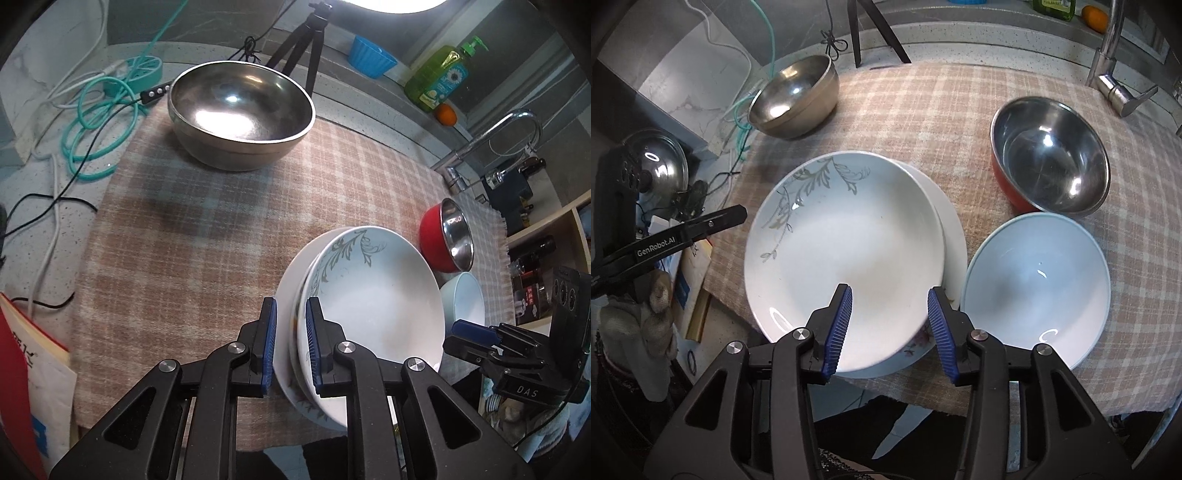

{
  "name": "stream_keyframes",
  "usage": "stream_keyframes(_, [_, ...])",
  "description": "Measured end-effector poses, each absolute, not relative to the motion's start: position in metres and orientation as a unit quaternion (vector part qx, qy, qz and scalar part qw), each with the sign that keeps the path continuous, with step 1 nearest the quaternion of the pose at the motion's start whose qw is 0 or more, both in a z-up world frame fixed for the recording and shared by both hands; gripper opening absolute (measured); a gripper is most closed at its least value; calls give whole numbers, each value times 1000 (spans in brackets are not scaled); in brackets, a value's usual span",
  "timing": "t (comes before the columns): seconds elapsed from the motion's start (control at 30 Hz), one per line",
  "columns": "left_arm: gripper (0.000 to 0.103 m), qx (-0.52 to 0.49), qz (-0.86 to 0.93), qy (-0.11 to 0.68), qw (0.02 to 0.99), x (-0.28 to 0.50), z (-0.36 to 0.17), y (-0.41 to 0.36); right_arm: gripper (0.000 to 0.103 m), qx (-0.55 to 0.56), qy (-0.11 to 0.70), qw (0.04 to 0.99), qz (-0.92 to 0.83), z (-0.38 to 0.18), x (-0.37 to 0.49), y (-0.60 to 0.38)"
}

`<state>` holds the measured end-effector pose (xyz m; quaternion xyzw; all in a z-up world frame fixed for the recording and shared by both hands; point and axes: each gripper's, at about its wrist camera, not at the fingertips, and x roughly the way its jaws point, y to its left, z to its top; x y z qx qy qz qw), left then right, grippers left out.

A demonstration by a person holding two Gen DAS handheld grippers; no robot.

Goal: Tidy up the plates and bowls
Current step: 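Open the left gripper and release the leaf-pattern plate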

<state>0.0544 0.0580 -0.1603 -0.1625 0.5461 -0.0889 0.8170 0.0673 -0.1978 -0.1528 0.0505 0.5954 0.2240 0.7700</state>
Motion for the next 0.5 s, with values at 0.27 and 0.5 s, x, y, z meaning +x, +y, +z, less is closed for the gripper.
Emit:
stream_keyframes(0.27, [14,-180,-86,531,823,55,-150,74,45,94,554,795,227,-105,82,-217])
stream_keyframes(0.5, [14,-193,-76,519,829,57,-141,92,49,129,526,809,229,-79,92,-224])
